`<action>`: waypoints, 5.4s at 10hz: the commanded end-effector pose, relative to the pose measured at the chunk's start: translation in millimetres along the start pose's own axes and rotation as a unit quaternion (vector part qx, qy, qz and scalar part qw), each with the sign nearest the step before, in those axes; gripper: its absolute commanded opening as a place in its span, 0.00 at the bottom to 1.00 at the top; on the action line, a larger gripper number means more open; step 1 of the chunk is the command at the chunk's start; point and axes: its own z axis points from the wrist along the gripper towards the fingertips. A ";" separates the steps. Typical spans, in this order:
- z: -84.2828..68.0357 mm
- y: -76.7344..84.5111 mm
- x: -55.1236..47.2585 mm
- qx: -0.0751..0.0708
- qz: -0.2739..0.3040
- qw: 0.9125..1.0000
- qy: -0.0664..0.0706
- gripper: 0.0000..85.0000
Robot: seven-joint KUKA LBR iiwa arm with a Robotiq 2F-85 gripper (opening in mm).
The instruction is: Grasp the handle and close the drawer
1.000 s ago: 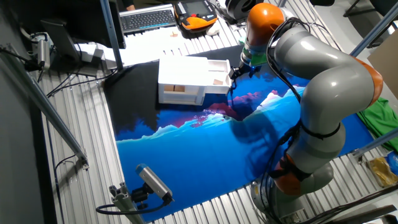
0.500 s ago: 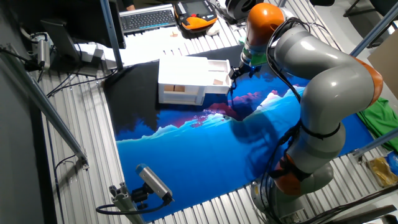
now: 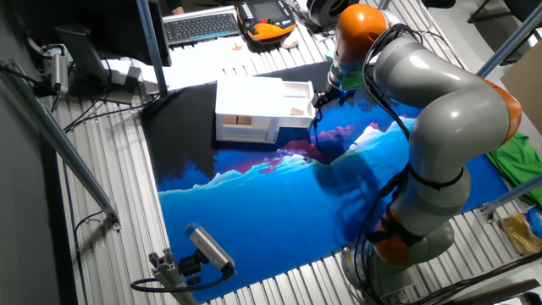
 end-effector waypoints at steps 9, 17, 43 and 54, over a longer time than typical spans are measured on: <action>-3.2 1.3 -1.0 0.020 -0.001 1.000 0.017 0.00; -3.3 1.5 -1.0 0.019 0.002 1.000 0.017 0.00; 13.8 -22.0 -12.0 -0.042 0.159 0.986 -0.023 0.00; 26.4 -22.9 -19.1 -0.047 0.178 0.983 -0.014 0.00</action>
